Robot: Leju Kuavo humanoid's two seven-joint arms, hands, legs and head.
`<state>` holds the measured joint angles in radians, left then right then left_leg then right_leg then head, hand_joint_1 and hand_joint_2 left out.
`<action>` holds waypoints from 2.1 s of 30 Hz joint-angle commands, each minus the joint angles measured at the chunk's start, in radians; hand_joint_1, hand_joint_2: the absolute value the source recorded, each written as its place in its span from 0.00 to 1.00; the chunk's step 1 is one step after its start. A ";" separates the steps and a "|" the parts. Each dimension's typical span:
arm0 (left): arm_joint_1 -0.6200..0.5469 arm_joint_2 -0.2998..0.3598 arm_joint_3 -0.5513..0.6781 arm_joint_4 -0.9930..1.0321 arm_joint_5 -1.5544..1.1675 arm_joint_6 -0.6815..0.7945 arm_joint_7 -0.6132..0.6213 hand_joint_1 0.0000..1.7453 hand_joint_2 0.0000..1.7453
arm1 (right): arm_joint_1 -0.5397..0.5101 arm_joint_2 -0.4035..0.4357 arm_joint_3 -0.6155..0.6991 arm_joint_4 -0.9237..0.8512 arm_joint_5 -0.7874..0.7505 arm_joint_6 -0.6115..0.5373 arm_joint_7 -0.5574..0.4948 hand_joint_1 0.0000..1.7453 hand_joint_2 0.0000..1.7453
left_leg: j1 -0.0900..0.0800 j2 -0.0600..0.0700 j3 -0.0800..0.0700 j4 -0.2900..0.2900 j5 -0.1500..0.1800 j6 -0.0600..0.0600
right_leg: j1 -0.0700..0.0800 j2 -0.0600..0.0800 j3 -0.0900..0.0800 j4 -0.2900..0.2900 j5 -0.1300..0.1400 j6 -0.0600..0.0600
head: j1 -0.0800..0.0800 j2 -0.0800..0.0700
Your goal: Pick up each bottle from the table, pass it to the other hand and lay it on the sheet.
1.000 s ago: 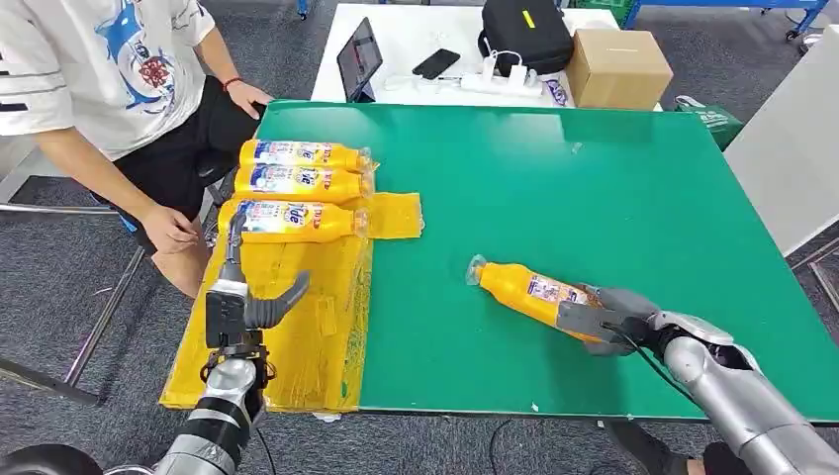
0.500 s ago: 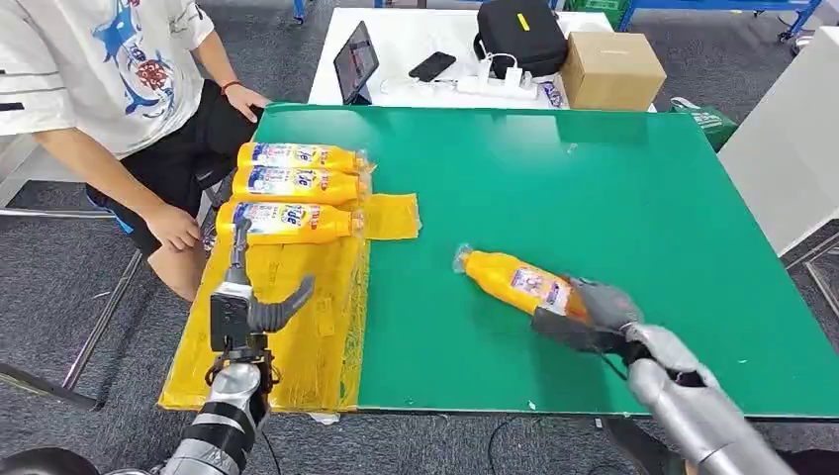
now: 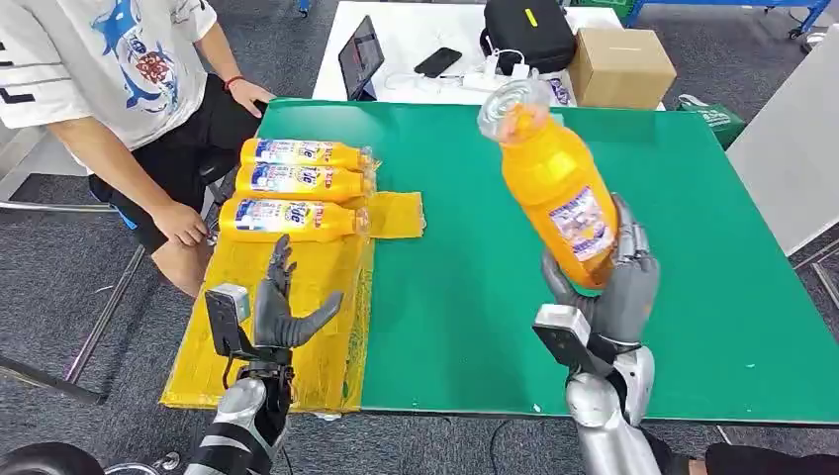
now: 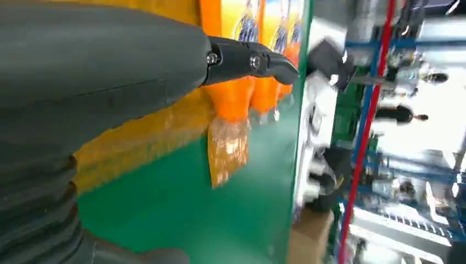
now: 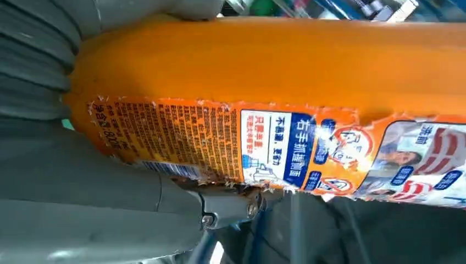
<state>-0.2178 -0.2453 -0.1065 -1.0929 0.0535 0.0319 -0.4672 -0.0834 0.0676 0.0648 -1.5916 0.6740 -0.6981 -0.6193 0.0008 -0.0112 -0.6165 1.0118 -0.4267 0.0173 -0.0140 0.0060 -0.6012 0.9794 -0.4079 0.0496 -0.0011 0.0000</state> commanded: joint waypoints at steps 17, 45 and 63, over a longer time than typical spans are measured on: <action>0.051 0.097 -0.191 -0.114 0.293 -0.354 0.057 0.00 1.00 | 0.069 0.065 0.091 0.236 -0.101 0.085 -0.078 0.97 1.00 | 0.002 0.003 0.003 -0.001 -0.002 -0.001 | 0.002 0.002 0.003 -0.001 0.000 -0.002 | -0.001 0.000; 0.021 0.126 -0.248 -0.035 0.241 -0.393 0.064 0.00 1.00 | -0.063 0.195 0.489 0.893 -0.103 0.198 -0.064 1.00 1.00 | 0.003 0.002 0.003 -0.002 -0.001 -0.002 | 0.003 0.000 0.003 -0.001 -0.001 -0.003 | 0.000 0.000; -0.006 0.165 -0.304 0.079 0.255 -0.425 0.089 0.00 1.00 | -0.091 0.199 0.489 0.919 -0.107 0.112 -0.067 1.00 1.00 | 0.003 0.003 0.003 -0.001 -0.001 -0.001 | 0.003 0.000 0.002 -0.001 -0.001 -0.002 | 0.000 0.000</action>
<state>-0.1746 -0.1125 -0.3406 -1.1154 0.3224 -0.3849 -0.3712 -0.1422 0.2663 0.5104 -0.7565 0.5707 -0.5943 -0.6817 0.0027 -0.0092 -0.6182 1.0112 -0.4265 0.0168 -0.0121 0.0066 -0.6041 0.9796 -0.4080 0.0490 -0.0015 0.0000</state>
